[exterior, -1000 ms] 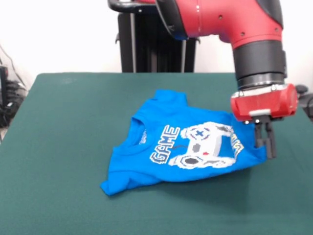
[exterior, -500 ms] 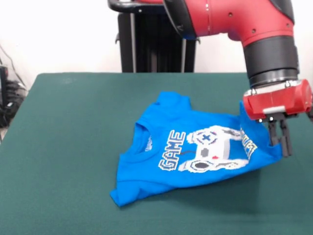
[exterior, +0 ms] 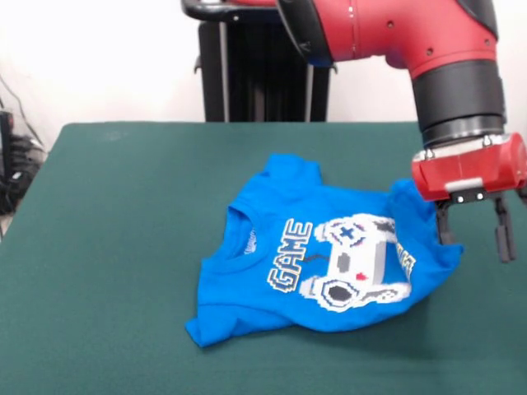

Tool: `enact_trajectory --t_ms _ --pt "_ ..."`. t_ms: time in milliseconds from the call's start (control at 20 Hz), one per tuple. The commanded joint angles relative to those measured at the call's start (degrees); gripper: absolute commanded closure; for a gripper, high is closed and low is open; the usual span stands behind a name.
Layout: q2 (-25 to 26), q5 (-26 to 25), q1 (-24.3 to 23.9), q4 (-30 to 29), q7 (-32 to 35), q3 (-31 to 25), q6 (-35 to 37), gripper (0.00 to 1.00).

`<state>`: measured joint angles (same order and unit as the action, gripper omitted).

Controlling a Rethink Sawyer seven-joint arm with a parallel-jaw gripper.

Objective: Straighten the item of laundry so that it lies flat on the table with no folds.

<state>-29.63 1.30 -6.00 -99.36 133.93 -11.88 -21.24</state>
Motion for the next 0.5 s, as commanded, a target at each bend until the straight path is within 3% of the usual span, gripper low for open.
enact_trajectory --t_ms 50,500 --pt "3.24 1.38 -0.19 1.53 10.87 -5.79 -0.64 0.00" --pt "1.44 0.42 -2.44 -0.53 11.30 -7.50 1.24 0.00"
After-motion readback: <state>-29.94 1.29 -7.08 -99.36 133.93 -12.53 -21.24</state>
